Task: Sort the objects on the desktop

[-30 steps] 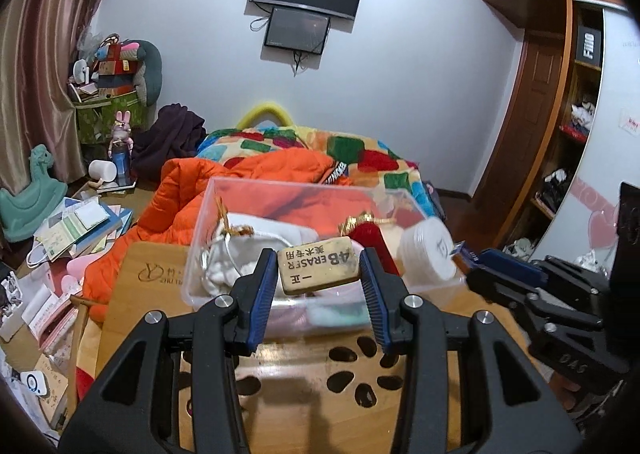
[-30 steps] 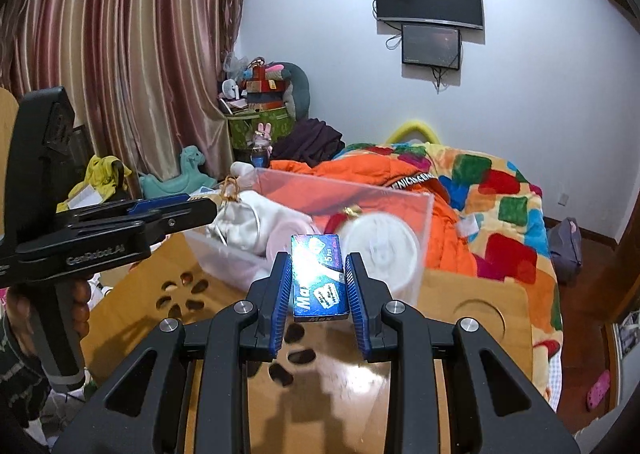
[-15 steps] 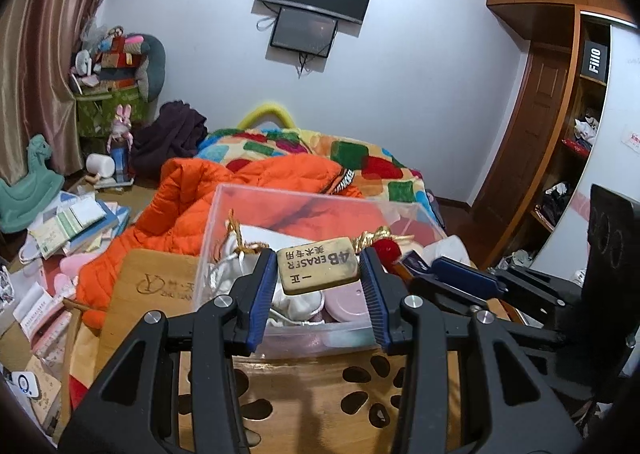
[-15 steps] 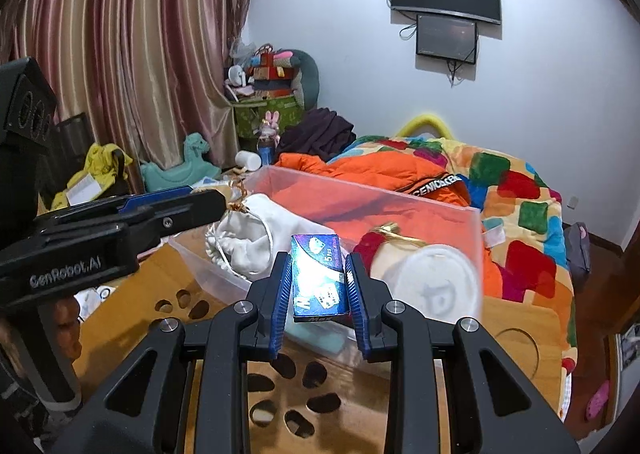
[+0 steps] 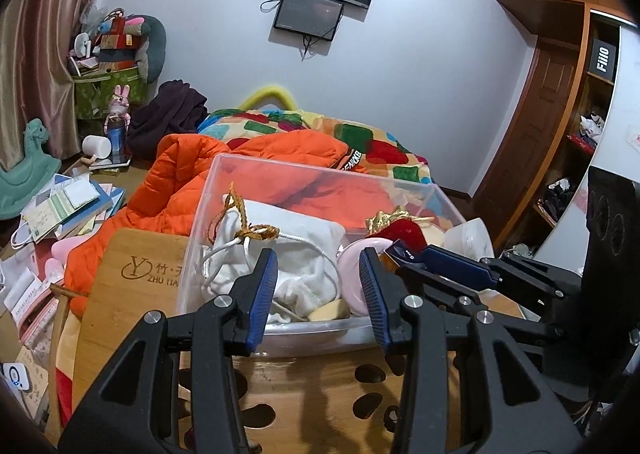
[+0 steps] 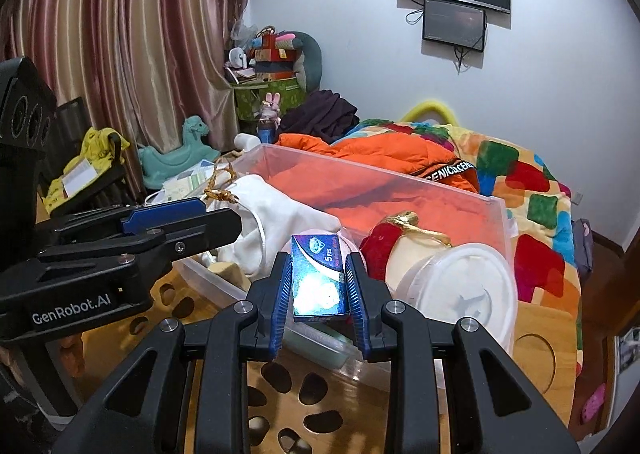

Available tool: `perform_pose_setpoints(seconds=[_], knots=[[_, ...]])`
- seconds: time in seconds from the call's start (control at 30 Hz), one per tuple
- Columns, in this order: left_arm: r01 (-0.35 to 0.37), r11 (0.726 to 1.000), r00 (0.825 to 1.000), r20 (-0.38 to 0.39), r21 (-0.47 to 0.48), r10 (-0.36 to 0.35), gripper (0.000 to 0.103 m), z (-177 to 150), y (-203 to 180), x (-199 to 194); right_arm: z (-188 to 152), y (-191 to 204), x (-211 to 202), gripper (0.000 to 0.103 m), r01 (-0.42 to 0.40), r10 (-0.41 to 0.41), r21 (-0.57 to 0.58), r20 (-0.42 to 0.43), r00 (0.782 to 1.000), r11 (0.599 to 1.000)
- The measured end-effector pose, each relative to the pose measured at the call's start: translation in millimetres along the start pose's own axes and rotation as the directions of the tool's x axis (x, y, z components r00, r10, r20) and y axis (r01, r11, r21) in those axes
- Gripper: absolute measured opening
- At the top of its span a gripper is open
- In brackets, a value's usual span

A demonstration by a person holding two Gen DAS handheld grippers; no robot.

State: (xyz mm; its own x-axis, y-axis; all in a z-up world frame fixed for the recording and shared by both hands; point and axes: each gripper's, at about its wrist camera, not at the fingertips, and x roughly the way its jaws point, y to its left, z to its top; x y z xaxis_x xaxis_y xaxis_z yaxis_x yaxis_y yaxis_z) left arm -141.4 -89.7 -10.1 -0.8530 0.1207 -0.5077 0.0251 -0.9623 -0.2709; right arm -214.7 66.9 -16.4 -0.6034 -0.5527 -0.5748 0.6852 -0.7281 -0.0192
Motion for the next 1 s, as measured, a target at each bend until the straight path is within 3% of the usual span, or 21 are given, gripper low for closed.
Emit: perform_pose_setpoints(seconds=[0.3,0.6,0.67,0.73,0.8,1.0], knots=[[-0.003,1.0,1.0,-0.007,-0.027,0.003,0.042,-2.1,8.6,1.4,-1.0,9.5,4.4,0.025,0.038,-0.038,-0.049,-0.001,0.999,0.998],[-0.015,1.0,1.0,0.008,-0.015,0.015,0.052,-2.3,8.4,-6.1,1.5,13.6,-8.0,0.026,0.041,-0.04,-0.054,0.019,0.999,0.998],[-0.014,1.0,1.0,0.013,-0.012,0.014,0.054,-1.1,6.4,-8.8,0.4,14.0,-14.0,0.03,0.048,-0.047,-0.054,0.029,0.998,0.997],[-0.02,1.0,1.0,0.022,-0.009,0.02,0.058,-0.1,5.0,-12.2,0.1,15.3,-21.3,0.043,0.059,-0.056,-0.048,0.047,0.997,0.997],[-0.024,1.0,0.999,0.03,-0.007,0.024,0.058,0.7,3.4,-16.1,0.6,13.8,-28.4,0.047,0.072,-0.069,-0.04,0.071,0.995,0.997],[-0.014,1.0,0.999,0.042,-0.01,0.014,0.065,2.1,-0.9,-30.1,3.4,6.0,-45.0,0.052,0.108,-0.107,-0.002,0.101,0.989,0.994]])
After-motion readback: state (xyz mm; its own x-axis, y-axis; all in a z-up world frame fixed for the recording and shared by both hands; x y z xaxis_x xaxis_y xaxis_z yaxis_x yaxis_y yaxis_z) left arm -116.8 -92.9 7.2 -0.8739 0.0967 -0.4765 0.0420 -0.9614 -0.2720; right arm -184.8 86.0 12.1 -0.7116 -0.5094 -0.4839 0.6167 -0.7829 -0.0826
